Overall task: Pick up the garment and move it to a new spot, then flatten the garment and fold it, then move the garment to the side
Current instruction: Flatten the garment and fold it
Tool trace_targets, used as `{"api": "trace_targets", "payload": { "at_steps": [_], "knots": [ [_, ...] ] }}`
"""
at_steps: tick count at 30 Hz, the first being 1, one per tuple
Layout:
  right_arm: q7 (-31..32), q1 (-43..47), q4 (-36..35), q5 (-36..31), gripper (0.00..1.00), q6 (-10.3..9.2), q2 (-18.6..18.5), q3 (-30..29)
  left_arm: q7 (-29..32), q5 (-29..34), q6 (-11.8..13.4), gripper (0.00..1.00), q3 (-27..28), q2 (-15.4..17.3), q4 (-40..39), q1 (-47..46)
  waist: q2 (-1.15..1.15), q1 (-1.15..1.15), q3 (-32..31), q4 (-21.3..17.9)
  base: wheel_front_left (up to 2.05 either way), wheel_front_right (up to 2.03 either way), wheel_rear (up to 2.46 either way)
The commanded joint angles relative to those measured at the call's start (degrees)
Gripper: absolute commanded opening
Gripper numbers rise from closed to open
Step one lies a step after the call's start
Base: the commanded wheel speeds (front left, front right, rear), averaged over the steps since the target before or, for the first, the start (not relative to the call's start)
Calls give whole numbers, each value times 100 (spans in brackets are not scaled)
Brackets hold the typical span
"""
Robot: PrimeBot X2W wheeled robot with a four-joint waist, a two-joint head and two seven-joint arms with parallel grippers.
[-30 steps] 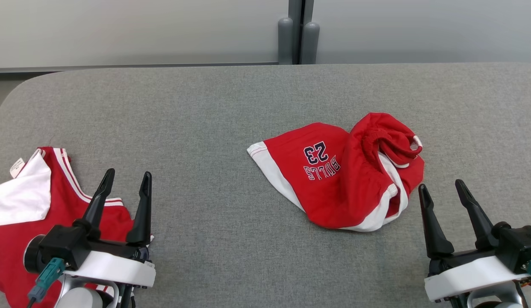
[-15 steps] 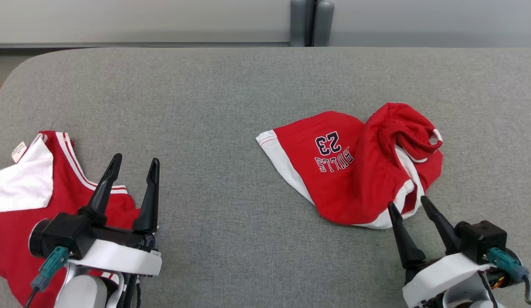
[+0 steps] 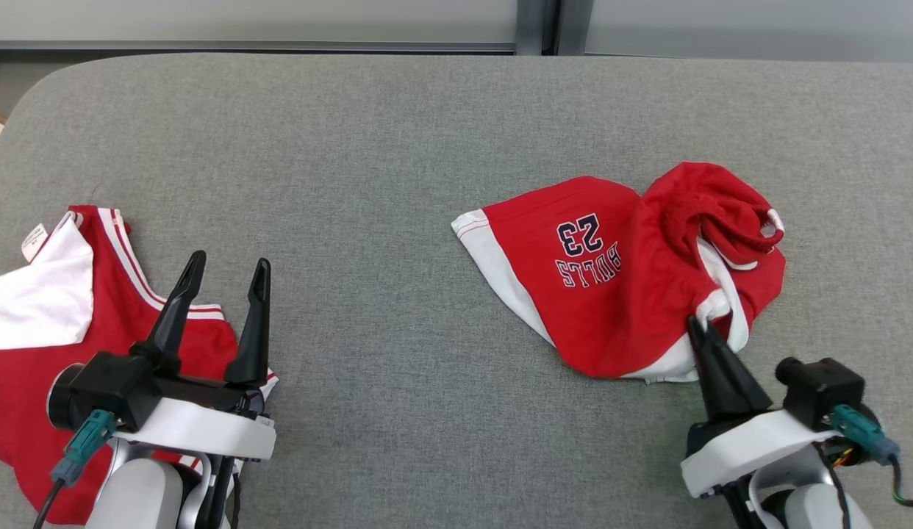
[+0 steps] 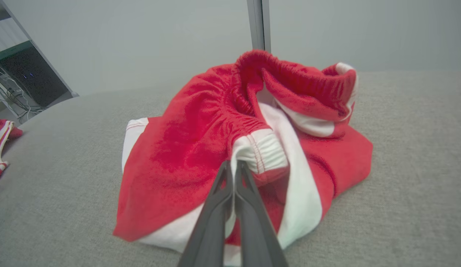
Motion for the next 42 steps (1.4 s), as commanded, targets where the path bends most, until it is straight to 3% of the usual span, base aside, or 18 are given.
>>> {"api": "trace_targets", "payload": {
  "at_steps": [1, 11, 18, 19, 20, 21, 29, 42],
  "knots": [
    [-94, 52, -175, -99, 0, -2, 2, -93, -24, 8, 1, 100, 31, 16, 8, -38, 0, 0, -21, -24, 0, 0, 0],
    [-103, 688, -965, -343, 0, -2, 140, -1048, -36, -24, 19, 100, 71, 35, 4, 70, 0, 0, -101, -189, 0, 0, 0],
    [-247, 1043, -338, 48, 0, -2, 164, -1414, -42, -42, -1, 100, 57, 55, 0, 63, 0, 0, -112, -239, 0, 0, 0],
    [-244, 1043, -198, 37, 30, -2, 164, -1381, -43, -44, -1, 100, 57, 59, 3, 65, 0, 0, -112, -249, 0, 0, 0],
    [-326, 990, -107, 90, 81, -2, 163, -1355, -43, -47, -3, 100, 56, 59, 6, 63, 0, 0, -114, -253, 0, 0, 0],
    [-364, 947, -20, 94, 100, -2, 162, -1340, -44, -53, -4, 100, 54, 65, 13, 64, 0, 0, -118, -260, 0, 0, 0],
    [-620, 887, -365, -112, 100, -2, 165, -1185, -43, -63, 69, 100, 87, 77, 52, 213, 0, 0, -355, -313, 0, 0, 0],
    [-13, 830, -1302, -512, 100, -2, 122, -756, 76, -91, 229, 100, -29, 15, 12, 659, 0, 0, -882, -194, 0, 0, 0]
  ]
}}
